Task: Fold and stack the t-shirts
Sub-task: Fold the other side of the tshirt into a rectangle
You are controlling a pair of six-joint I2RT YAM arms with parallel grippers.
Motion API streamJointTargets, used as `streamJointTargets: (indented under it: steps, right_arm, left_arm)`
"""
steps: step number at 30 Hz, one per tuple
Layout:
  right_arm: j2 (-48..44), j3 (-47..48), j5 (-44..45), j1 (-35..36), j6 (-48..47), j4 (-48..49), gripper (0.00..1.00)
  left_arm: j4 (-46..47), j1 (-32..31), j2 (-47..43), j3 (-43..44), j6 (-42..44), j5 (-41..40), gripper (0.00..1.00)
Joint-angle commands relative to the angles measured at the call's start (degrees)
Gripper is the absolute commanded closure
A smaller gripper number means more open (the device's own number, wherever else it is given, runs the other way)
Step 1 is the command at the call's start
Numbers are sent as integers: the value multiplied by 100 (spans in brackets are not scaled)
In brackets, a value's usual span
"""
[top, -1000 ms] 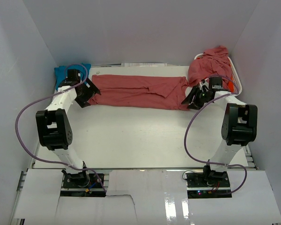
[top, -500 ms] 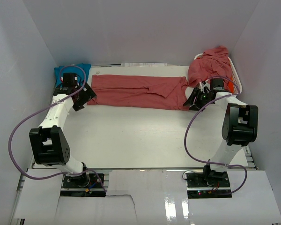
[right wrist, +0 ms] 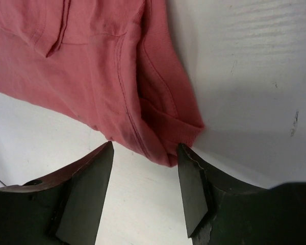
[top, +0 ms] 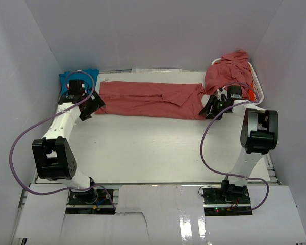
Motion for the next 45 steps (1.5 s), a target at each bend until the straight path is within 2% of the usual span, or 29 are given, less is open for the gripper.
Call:
streamJointTargets:
  steps: [1,2,3,5,7,8,9,14,19,23,26,27,28,29,33,36,41,45]
  right_arm:
    - [98,202,-19,-38,-89,403,41]
    - [115,202,-10,-38,-98,430,41]
    - [159,228,-18,-38,-89,439,45]
    - [203,237,-62,-38,-54,439,58]
    - [221,220,-54,-38,-45,413,86]
    - [221,202,-45,-38,-45,404,87]
    - [221,193,-45,-38,-63,395,92]
    - [273,202,-71,-38,-81,342,92]
    - [291,263,-124,-38,-63,316,92]
    - [282,272,-150,-30,-54,307,92]
    - [274,263,-177,-30,-45,316,92]
    - [274,263,-185,-30,-45,307,92]
    - [282,263,-203,-30,-37,316,92]
    - [282,263,-212,-30,-37,324,92]
    - [282,263,-247,-30,-19,351,92]
    - [282,272,-238,-30,-19,351,92]
    - [274,220,-238,-30,-28,386,92]
    - [274,193,-238,-30,-28,395,92]
  left_arm:
    - [99,-30,-62,34,100,-62,4]
    - [99,-39,-62,26,109,-62,4]
    - [134,-57,-71,8,144,-71,4]
    - [161,-66,-54,-10,197,-62,4]
    - [152,-92,8,-1,311,-62,4]
    - [152,-92,43,-1,364,-62,4]
    - [161,-136,69,-18,408,-131,4]
    - [161,-390,289,-45,803,-703,5]
    - [222,-654,465,-80,1023,-1607,7]
    - [758,-768,526,-299,1094,-2100,9]
    - [969,-839,623,-344,1041,-2548,17]
    - [1030,-848,667,-335,1050,-2619,22]
    - [1092,-848,772,-318,1041,-2724,35]
    - [1110,-848,842,-283,1041,-2777,38]
    - [1207,-874,1194,16,1155,-2830,38]
    - [1233,-901,1458,218,1173,-2769,48]
    - [1233,-927,1765,473,1068,-2559,41]
    - [1251,-953,1818,597,927,-2444,42]
